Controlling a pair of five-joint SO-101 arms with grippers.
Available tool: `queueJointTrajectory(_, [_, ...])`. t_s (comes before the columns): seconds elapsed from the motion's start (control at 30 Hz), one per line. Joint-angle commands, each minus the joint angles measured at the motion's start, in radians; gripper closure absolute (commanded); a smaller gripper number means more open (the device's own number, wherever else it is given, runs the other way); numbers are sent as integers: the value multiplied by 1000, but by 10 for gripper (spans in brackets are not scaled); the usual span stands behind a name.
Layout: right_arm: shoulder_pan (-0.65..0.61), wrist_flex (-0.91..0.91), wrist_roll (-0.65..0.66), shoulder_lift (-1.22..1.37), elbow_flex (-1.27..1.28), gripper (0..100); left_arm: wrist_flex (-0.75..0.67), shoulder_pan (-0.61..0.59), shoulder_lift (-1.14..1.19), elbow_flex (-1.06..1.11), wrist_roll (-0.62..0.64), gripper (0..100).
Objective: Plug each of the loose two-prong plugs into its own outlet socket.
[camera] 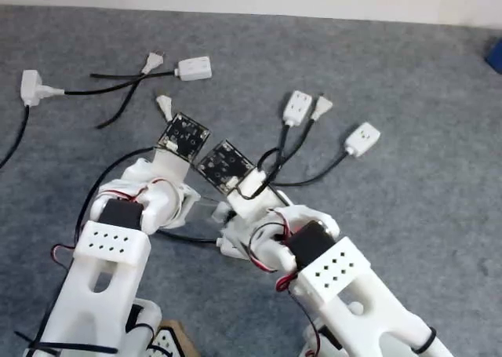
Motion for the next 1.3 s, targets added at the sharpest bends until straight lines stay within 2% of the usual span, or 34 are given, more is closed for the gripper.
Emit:
queueJointTrajectory(0.0, [88,-25,63,-24,45,992,-12,10,-16,-4,8,614])
queueJointTrajectory(0.13, [140,-21,132,-24,97,989,-12,10,-16,-4,8,614])
queueJointTrajectory(0.33, [157,-21,144,-24,127,984,-12,7,-16,-4,8,614])
queueJointTrajectory(0.43, [173,7,164,-24,128,903,-12,7,-16,-4,8,614])
queueJointTrajectory(0.57, [209,93,316,-25,108,749,-14,5,-16,-2,8,614])
queueJointTrajectory(0.63, [170,105,353,-25,102,702,-28,5,-16,-2,8,614])
queueJointTrajectory(0.77, [15,70,351,-5,96,700,-64,-5,-16,28,6,614])
queueJointTrajectory(0.9, [-45,21,327,160,-7,700,-69,-38,-16,33,5,614])
queueJointTrajectory(1.1, [-18,22,307,582,-314,700,-69,-42,-16,35,5,614])
queueJointTrajectory(1.27, [-1,22,307,748,-470,700,-69,-42,-16,36,5,614])
